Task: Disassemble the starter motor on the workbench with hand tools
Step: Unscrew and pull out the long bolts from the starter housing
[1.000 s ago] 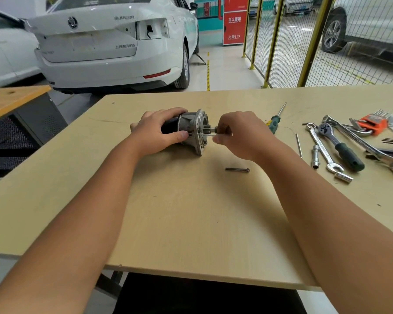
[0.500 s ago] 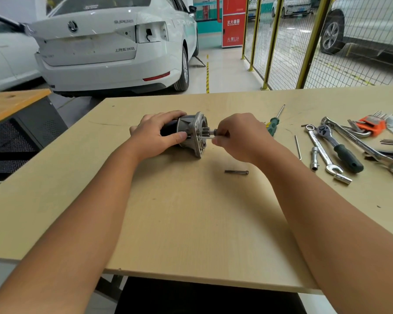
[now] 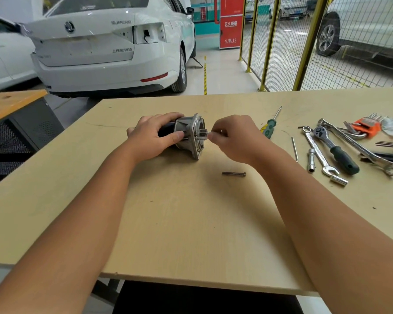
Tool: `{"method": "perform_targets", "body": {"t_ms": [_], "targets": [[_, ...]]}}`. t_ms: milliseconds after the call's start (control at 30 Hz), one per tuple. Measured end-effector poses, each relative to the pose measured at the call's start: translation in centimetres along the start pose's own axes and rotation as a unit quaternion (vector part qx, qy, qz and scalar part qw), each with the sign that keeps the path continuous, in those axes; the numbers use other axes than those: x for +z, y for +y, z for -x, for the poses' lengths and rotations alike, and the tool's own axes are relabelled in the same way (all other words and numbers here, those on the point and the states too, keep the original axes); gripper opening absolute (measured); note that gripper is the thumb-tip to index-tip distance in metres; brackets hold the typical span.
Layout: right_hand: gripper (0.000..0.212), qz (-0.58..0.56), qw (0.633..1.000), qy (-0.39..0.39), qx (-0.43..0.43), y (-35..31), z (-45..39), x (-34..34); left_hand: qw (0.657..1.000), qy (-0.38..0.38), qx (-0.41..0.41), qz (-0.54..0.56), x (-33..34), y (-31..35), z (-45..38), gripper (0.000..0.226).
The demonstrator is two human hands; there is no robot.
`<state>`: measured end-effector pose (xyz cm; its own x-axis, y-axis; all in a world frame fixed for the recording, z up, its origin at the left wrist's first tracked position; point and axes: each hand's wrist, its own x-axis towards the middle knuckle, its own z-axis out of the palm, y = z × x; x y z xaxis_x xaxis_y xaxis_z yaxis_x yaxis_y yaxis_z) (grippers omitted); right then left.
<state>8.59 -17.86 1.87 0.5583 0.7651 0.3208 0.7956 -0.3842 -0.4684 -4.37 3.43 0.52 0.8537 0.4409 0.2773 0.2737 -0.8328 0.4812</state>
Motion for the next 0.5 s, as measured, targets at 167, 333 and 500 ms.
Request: {"method": "perform_targets", "body": {"t_ms": [167,333,500], "targets": [[0.026,0.038,0.999,-0.02,0.001,-0.25,-0.08,-0.18,1.0,0.0,-0.001,0.005,-0.09,0.08,0.07,0.054],[0.018,0.075,0.997,0.002,0.004,-0.46,0.13,-0.32,1.0,0.002,0.0,0.0,-0.11,0.07,0.02,0.056],[0.012,0.095,0.995,0.021,0.009,-0.17,0.3,-0.33,1.0,0.004,-0.003,-0.007,-0.08,0.07,-0.03,0.059]]}}
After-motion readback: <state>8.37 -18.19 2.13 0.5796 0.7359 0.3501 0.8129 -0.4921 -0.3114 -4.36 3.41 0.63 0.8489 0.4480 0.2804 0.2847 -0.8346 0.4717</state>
